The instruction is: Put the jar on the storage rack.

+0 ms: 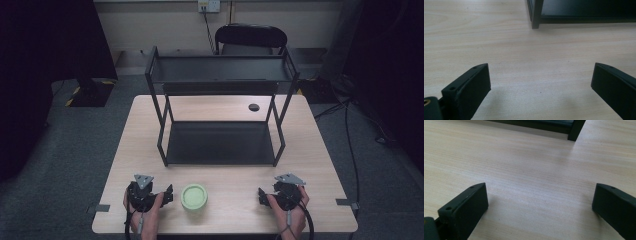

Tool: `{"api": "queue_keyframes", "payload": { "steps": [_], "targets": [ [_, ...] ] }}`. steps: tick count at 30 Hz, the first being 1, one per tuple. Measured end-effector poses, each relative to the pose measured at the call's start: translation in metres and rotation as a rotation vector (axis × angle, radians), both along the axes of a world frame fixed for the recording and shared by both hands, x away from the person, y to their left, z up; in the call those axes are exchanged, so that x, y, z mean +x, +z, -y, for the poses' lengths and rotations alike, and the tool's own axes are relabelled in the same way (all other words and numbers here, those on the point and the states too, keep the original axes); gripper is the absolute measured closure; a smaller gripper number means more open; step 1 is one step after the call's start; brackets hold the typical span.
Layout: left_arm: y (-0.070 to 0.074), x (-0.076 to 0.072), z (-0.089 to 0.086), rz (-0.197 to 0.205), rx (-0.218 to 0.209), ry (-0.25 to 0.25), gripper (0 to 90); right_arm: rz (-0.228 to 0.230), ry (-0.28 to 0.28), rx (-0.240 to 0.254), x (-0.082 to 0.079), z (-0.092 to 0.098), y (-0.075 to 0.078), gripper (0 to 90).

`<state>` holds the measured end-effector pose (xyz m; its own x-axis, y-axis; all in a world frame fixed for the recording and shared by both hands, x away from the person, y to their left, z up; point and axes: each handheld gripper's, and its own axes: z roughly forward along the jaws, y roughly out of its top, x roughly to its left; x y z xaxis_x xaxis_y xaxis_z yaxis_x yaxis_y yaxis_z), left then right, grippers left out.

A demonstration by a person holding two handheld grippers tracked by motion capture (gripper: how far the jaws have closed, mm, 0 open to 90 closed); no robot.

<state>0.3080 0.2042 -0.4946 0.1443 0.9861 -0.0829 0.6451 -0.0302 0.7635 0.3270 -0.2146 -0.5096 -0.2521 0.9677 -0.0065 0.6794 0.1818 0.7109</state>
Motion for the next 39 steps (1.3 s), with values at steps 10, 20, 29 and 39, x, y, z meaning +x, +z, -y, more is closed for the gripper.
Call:
{"api": "queue_keyframes", "payload": {
  "steps": [10,20,29,39],
  "targets": [
    [0.01,-0.01,0.004,0.047,-0.004,-0.016,2.3,0.0,0.0,0.0,0.0,0.0,0.0,0.0],
    [0.021,-0.021,0.009,0.085,-0.016,-0.044,2.3,0.0,0.0,0.0,0.0,0.0,0.0,0.0],
    [0.029,-0.026,0.016,0.114,-0.026,-0.08,2.1,0.0,0.0,0.0,0.0,0.0,0.0,0.0],
    [0.039,-0.038,0.023,0.157,-0.062,-0.122,2.1,0.0,0.0,0.0,0.0,0.0,0.0,0.0]
  ]
}}
